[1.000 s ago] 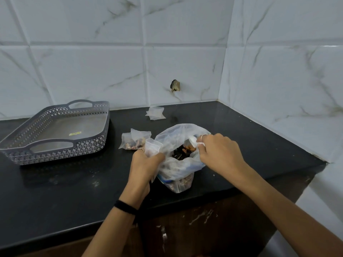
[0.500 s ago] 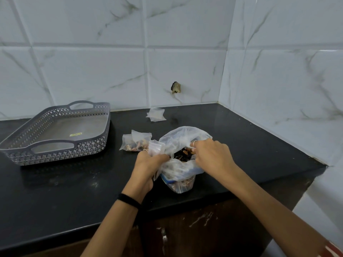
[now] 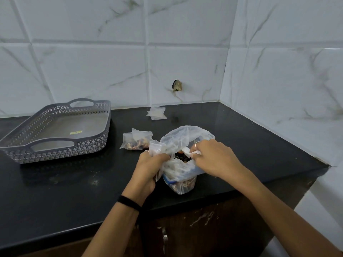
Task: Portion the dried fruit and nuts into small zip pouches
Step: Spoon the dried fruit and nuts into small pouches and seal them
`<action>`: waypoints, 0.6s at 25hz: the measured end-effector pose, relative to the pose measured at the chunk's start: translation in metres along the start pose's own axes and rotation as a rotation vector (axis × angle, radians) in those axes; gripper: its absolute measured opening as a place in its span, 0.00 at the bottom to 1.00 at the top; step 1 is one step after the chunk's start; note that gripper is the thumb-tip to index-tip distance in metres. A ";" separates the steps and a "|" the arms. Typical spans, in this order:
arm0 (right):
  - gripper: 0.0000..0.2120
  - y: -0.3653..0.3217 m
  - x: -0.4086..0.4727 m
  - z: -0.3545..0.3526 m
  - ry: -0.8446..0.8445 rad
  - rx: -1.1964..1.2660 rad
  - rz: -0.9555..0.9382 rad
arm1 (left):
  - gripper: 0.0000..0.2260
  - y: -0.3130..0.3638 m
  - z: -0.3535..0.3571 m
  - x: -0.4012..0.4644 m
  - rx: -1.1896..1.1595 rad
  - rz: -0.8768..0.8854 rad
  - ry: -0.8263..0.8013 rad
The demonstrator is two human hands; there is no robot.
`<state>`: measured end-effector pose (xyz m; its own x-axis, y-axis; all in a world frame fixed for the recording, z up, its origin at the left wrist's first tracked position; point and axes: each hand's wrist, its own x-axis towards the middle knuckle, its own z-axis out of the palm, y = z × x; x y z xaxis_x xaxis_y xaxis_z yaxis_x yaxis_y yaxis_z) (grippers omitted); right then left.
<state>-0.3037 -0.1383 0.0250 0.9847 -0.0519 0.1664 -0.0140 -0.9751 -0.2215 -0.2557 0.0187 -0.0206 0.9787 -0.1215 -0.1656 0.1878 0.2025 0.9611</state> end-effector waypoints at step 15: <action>0.11 0.027 0.012 0.009 -0.225 0.628 0.267 | 0.12 0.005 0.013 -0.001 -0.465 -0.311 -0.188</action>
<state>-0.2903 -0.1636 0.0123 0.9744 -0.1601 -0.1579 -0.2238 -0.6236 -0.7490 -0.2572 0.0077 -0.0128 0.8482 -0.4049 -0.3415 0.5220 0.5298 0.6685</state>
